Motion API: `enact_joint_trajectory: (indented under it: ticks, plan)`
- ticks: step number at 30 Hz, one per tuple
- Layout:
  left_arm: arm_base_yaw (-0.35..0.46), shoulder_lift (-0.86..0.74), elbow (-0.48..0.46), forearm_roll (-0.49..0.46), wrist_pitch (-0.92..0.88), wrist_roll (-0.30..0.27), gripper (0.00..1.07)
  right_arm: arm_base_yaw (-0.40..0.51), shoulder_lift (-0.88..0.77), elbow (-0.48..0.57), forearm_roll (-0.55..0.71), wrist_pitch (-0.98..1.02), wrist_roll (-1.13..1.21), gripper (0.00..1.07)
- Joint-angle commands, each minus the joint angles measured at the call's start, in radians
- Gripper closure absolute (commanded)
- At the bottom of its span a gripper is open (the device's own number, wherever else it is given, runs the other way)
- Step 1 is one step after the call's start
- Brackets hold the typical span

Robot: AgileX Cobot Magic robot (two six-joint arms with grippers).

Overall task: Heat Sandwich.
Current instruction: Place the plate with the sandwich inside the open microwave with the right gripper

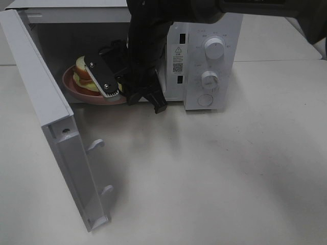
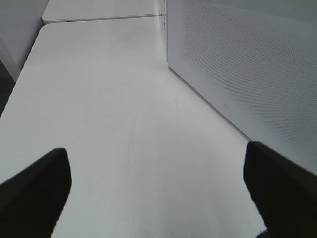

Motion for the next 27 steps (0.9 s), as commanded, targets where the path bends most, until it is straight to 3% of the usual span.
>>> enact_joint_trajectory:
  ticks: [1,16,27]
  plan:
    - [0.002,-0.027,0.004,-0.006,-0.009,0.001,0.17,-0.001,0.01,-0.035,-0.015,-0.01,0.034,1.02]
    - [0.002,-0.027,0.004,-0.006,-0.009,0.001,0.17,-0.001,0.11,-0.198,-0.047,0.011,0.107,1.02]
    - [0.002,-0.027,0.004,-0.006,-0.009,0.001,0.17,-0.013,0.154,-0.254,-0.068,-0.019,0.117,1.01]
